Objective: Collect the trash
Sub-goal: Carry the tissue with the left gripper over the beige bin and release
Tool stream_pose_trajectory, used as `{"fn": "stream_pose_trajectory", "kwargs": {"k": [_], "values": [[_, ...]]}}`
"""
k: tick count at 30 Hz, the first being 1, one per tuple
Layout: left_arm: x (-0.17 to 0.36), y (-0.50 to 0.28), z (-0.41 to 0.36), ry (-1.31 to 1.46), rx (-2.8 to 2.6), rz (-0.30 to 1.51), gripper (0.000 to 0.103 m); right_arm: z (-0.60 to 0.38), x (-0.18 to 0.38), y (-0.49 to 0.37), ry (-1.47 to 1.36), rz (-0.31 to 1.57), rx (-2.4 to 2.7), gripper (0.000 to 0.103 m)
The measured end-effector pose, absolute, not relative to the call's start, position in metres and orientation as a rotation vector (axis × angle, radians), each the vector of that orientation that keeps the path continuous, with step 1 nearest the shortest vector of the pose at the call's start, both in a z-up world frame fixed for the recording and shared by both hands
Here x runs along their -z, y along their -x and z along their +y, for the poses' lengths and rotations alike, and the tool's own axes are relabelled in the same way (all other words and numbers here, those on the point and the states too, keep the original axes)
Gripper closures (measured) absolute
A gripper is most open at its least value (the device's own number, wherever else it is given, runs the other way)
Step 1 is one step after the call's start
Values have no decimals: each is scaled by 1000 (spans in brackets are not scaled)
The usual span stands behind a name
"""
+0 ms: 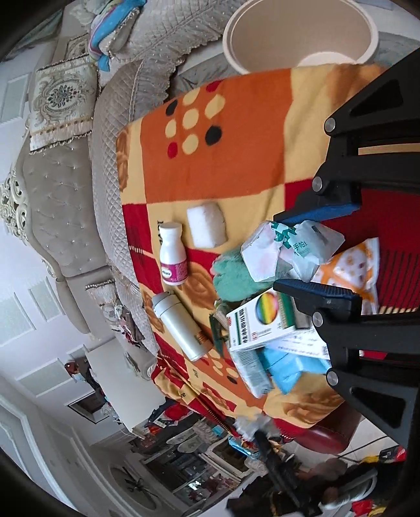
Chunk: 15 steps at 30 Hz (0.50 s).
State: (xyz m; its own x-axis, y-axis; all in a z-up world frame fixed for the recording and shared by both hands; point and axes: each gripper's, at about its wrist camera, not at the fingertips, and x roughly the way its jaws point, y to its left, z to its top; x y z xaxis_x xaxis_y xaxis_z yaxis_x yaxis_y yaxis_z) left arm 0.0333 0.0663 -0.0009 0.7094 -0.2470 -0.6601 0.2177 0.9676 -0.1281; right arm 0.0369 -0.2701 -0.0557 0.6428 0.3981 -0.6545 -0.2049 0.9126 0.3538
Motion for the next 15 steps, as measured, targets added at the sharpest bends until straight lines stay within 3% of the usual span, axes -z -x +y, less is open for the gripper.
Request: {"fn": "stream_pose_trajectory", "kwargs": {"k": [15], "values": [[5,-42,-118,-40,638,784,83,-338,67,-12,-296,801,-206,71]]}}
